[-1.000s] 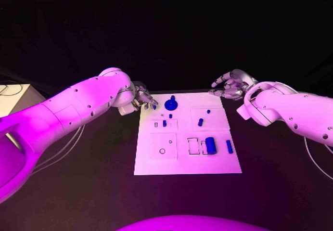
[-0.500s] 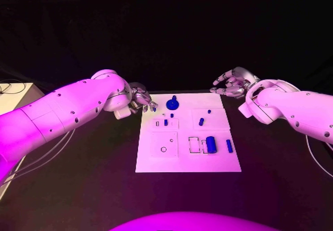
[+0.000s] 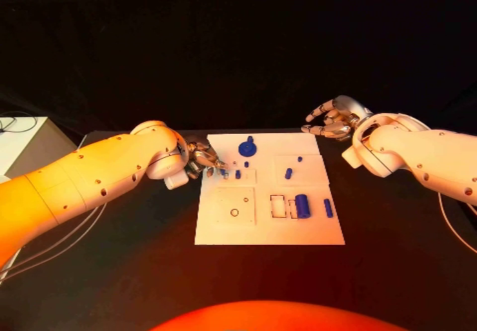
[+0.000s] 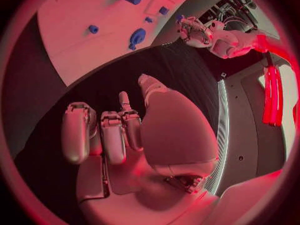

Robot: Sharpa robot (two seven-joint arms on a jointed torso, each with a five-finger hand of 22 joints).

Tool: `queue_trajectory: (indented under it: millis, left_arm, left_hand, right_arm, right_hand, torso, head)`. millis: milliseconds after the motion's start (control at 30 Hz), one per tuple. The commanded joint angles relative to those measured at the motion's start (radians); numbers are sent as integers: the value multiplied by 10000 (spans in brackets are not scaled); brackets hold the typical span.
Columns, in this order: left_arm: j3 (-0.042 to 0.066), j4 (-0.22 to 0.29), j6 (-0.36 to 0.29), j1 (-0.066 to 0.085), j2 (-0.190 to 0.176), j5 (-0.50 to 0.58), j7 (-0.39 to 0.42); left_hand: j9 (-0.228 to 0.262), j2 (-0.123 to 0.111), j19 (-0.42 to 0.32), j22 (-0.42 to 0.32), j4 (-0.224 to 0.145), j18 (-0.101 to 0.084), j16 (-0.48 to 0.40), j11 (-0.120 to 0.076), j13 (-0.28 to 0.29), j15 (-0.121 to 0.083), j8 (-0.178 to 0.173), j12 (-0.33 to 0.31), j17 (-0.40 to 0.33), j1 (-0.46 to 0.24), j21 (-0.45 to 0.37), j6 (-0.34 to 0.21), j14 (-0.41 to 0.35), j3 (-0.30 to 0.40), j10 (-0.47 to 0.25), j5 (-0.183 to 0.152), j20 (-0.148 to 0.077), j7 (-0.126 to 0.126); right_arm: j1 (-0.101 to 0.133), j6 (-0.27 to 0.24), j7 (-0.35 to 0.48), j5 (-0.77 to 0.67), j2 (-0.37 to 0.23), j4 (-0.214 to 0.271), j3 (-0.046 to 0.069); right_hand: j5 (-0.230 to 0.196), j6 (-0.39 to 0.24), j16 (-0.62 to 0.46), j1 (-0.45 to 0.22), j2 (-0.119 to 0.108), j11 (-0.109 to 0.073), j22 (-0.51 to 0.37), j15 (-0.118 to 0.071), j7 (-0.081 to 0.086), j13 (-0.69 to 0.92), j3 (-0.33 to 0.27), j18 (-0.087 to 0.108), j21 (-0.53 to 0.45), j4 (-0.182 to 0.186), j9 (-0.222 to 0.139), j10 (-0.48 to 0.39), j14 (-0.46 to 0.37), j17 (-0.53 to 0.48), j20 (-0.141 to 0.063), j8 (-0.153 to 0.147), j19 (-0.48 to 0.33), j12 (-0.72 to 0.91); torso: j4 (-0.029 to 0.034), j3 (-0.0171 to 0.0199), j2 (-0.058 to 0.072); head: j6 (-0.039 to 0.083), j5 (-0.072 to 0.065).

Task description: Assemble the parts on the task board

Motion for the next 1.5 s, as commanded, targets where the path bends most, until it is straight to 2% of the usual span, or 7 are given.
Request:
queue_trajectory:
  millis: [33, 167, 467, 867, 1167, 1300, 1500]
  left_arm:
    - [11, 40, -275, -89, 23, 283, 193]
    - [17, -43, -260, -194, 93, 401, 232]
    - [19, -385, -409, -285, 301, 237, 470]
    - [3, -713, -381, -302, 441, -242, 695]
    - [-123, -894, -177, -302, 576, -369, 781]
    - [-151, -918, -149, -302, 605, -463, 867]
    - [-168, -934, -145, -302, 634, -634, 942]
  left_hand:
    - [-35, 167, -27, -44, -2374, -116, -78, 10, -36, -45, -17, -45, 983, 32, -34, -20, 525, 2435, -111, -107, -24, -38]
    - [-61, 254, -91, -123, -2352, -99, -119, 25, -108, -34, -59, -84, 912, 4, -89, -84, 497, 2424, -184, -237, -16, -24]
    - [-82, 352, -144, -174, -2309, -89, -142, 44, -114, -14, -102, -60, 872, -20, -132, -171, 476, 2341, -239, -374, 1, -9]
    - [-87, 401, -155, -179, -2282, -88, -144, 47, -101, -8, -113, -28, 870, -21, -142, -207, 474, 2264, -240, -408, 8, -9]
    - [-90, 425, -169, -196, -2280, -83, -147, 45, -99, -7, -122, -13, 864, -6, -155, -228, 471, 2224, -245, -430, 11, -13]
    - [-91, 429, -171, -198, -2281, -83, -145, 44, -98, -7, -124, -11, 868, -3, -157, -232, 472, 2217, -247, -434, 11, -13]
    - [-94, 436, -177, -205, -2281, -81, -148, 43, -96, -6, -129, -7, 862, 4, -163, -241, 469, 2198, -254, -446, 12, -15]
  right_arm:
    - [-14, 138, 72, 3, -5, -4, 4]
    - [-26, 145, 74, 7, -4, -5, 4]
    - [-35, 149, 78, 13, 0, 4, 4]
    - [-38, 147, 81, 14, -17, 21, 4]
    - [-38, 143, 86, 14, -27, 40, 4]
    - [-38, 143, 87, 14, -28, 43, 4]
    - [-38, 146, 89, 14, -28, 47, 4]
  right_hand:
    - [47, -37, -66, -84, 6, 28, 673, 51, -7, 1670, 84, -64, -38, 3, -10, 60, 928, 2156, 29, 33, 432, 54]
    - [47, -37, -66, -84, 6, 28, 673, 51, -7, 1670, 84, -64, -38, 3, -10, 60, 928, 2156, 29, 33, 432, 54]
    - [57, -32, -70, -101, -3, 25, 673, 48, -10, 1662, 116, -63, -42, -2, -12, 56, 926, 2148, 27, 44, 433, 51]
    - [57, -32, -70, -101, -3, 25, 673, 48, -10, 1662, 116, -63, -42, -2, -12, 56, 926, 2148, 27, 44, 433, 51]
    - [57, -32, -70, -101, -3, 25, 673, 48, -10, 1662, 116, -63, -42, -2, -12, 56, 926, 2148, 27, 44, 433, 51]
    - [57, -32, -70, -101, -3, 25, 673, 48, -10, 1662, 116, -63, -42, -2, -12, 56, 926, 2148, 27, 44, 433, 51]
    - [57, -32, -70, -101, -3, 25, 673, 48, -10, 1662, 116, -63, -42, -2, -12, 56, 926, 2148, 27, 44, 433, 51]
  torso:
    - [-7, -1, 27]
    - [-3, 6, 44]
    - [0, 15, 70]
    - [15, 23, 87]
    - [10, 21, 104]
    - [29, 25, 97]
    - [21, 27, 101]
  head:
    - [17, -35]
    - [17, -44]
    - [29, -64]
    - [5, -87]
    - [-14, -103]
    - [-21, -112]
    - [-22, -111]
